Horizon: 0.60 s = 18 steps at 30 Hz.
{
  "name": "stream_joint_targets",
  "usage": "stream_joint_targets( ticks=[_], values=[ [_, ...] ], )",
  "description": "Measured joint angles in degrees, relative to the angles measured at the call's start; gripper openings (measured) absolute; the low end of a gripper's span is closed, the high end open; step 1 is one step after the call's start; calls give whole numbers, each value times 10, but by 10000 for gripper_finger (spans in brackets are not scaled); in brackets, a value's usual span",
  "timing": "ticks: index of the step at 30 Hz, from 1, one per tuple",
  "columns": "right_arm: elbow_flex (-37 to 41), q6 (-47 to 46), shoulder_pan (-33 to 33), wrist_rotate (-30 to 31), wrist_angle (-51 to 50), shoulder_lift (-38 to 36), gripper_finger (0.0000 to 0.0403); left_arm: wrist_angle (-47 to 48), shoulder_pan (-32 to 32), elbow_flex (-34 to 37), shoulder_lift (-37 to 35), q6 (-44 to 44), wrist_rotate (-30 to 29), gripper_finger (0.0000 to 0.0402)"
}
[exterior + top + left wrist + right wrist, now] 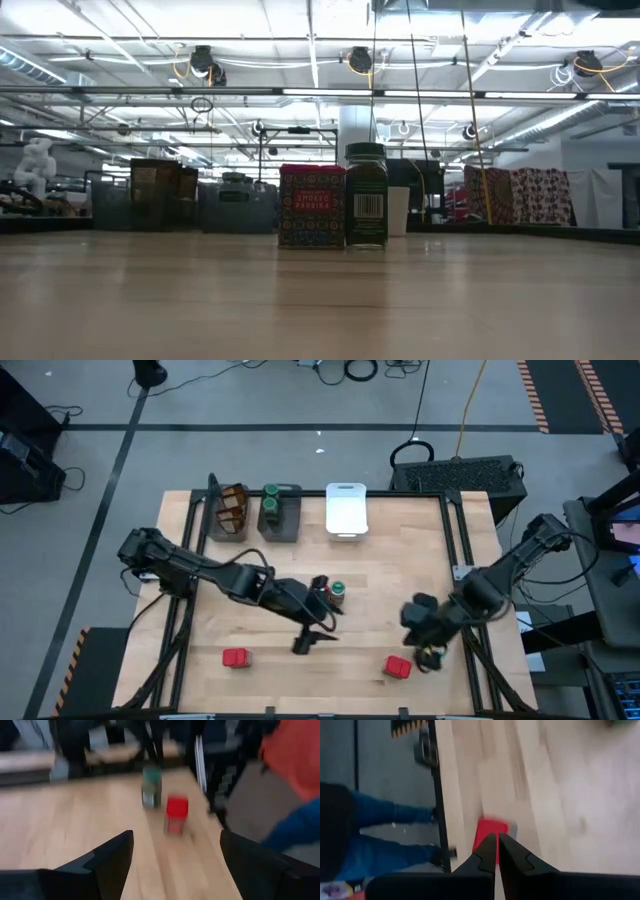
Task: Sort spices by type
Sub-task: Put the bottom green seasoning bottle into the right black bin
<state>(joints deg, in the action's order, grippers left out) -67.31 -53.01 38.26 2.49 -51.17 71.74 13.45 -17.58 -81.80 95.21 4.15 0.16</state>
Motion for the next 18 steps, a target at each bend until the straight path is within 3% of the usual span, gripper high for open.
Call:
stream_joint_targets(
  ticks=[8,11,18],
  values=[
    [0,-126,141,40,-97,-49,0,-304,3,-26,133,-6,-17,299],
    [0,-154,188,50,-110,-57,0,-324,3,-86,191,-42,-23,299],
    [0,-200,247,52,-145,-57,0,-267,10,-268,322,-81,-24,299]
  ],
)
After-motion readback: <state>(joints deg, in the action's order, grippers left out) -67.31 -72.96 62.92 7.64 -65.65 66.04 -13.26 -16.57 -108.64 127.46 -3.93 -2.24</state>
